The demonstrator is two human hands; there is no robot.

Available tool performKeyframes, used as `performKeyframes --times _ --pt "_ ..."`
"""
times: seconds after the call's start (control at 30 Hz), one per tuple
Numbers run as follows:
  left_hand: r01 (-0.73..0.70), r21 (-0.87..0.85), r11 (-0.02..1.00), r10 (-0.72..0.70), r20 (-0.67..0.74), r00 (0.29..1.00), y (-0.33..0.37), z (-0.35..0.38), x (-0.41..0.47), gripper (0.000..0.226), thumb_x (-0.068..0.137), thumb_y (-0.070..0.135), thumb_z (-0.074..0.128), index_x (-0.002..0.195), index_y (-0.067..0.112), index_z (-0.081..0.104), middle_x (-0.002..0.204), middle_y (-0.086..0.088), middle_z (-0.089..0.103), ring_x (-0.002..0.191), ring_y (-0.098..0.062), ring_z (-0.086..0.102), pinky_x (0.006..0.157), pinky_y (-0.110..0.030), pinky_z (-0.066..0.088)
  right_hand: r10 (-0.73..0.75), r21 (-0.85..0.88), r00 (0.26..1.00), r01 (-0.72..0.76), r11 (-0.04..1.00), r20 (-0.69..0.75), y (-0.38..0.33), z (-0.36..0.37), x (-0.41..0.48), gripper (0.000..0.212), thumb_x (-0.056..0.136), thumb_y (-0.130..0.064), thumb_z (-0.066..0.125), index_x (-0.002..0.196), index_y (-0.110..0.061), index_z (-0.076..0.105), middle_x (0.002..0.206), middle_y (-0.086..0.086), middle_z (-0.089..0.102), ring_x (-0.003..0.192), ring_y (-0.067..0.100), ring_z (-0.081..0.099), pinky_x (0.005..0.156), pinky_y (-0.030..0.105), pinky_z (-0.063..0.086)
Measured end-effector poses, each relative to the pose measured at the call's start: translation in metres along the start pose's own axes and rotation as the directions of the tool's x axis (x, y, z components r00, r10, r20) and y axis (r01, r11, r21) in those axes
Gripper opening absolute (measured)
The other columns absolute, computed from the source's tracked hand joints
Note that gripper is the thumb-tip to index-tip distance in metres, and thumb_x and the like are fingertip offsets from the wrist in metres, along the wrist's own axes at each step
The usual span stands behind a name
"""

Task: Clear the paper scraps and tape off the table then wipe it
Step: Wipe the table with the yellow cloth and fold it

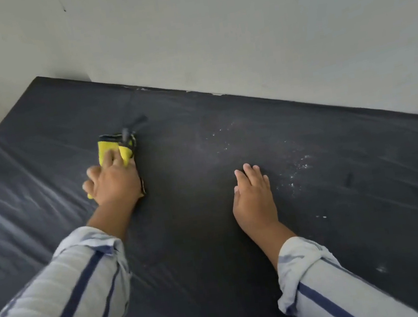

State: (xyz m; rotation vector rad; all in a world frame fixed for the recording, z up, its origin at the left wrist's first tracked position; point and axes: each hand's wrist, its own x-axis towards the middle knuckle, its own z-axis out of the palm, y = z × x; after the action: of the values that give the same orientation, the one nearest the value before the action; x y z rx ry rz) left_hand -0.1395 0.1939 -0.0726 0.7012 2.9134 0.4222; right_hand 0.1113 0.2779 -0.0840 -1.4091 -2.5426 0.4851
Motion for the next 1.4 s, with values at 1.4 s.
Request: performKeyframes --times 1.4 --pt "-0.116 0.102 0.988 0.116 0.003 0.993 -0.108 -0.027 0.133 0.049 0.092 0.053 0.035 0.139 0.037 0.032 0.14 -0.008 0.044 0.12 -0.034 0.038 0.097 -0.047 0.029 -0.061 -0.064 0.998 0.063 0.996 0.027 -0.192 0.082 0.111 0.046 0.097 -0.022 0.036 0.141 -0.009 0.032 0.153 0.009 0.023 0.143 0.028 0.013 0.115 0.044 0.008"
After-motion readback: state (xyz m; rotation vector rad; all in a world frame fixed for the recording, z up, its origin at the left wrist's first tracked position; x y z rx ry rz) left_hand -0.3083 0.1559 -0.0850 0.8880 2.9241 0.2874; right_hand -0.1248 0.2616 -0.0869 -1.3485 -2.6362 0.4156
